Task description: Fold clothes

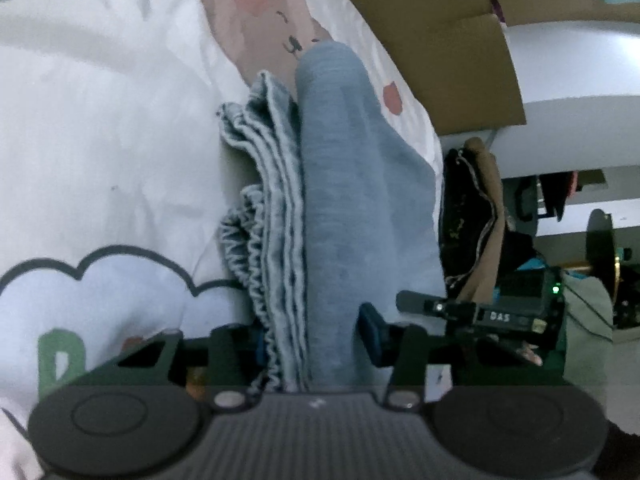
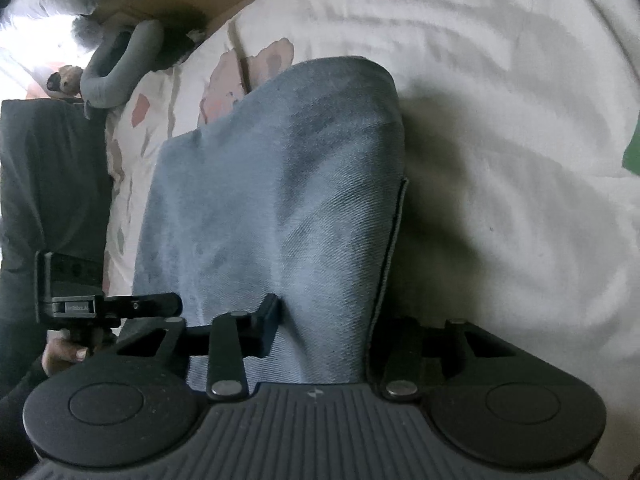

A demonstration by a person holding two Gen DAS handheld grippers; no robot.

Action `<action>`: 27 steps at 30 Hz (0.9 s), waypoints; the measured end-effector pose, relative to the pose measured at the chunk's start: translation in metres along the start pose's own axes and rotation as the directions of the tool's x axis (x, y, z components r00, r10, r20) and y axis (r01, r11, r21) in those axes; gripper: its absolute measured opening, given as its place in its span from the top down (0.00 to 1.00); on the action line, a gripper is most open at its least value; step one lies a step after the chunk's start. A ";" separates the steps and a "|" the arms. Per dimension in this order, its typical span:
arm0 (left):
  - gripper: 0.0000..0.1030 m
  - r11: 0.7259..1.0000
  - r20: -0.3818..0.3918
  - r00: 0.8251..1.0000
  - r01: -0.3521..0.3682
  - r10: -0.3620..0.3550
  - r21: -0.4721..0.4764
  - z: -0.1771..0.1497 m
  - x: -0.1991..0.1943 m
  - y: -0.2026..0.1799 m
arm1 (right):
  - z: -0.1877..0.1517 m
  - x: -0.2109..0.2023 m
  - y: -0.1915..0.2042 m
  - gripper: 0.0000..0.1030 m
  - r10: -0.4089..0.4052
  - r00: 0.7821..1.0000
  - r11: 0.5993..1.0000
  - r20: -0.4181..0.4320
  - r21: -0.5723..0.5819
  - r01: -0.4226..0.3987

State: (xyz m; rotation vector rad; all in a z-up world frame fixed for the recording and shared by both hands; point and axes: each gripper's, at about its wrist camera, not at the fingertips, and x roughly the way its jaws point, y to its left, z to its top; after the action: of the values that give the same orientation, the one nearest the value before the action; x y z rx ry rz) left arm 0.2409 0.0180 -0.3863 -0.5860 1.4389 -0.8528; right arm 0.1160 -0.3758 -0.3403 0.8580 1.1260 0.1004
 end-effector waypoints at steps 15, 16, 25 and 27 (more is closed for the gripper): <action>0.62 0.996 0.063 0.997 -0.055 0.051 0.065 0.001 -0.043 -0.043 | -0.003 -0.038 0.049 0.79 -0.027 0.998 0.997 0.064 -0.071 0.032; 0.62 0.996 0.067 0.996 -0.055 0.050 0.068 0.001 -0.048 -0.048 | -0.002 -0.043 0.053 0.79 -0.024 0.997 0.997 0.070 -0.075 0.029; 0.62 0.991 0.109 0.992 -0.071 0.058 0.115 0.012 -0.105 -0.117 | 0.013 -0.106 0.112 0.79 0.002 0.993 0.993 0.118 -0.118 0.012; 0.62 0.990 0.121 0.991 -0.074 0.059 0.122 0.014 -0.117 -0.135 | 0.017 -0.122 0.128 0.79 0.006 0.992 0.992 0.127 -0.128 0.010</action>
State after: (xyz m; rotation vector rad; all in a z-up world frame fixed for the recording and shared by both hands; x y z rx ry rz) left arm 0.2428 0.0294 -0.2074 -0.4820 1.2809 -0.8366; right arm 0.1172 -0.3556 -0.1636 0.7382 0.9896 0.1137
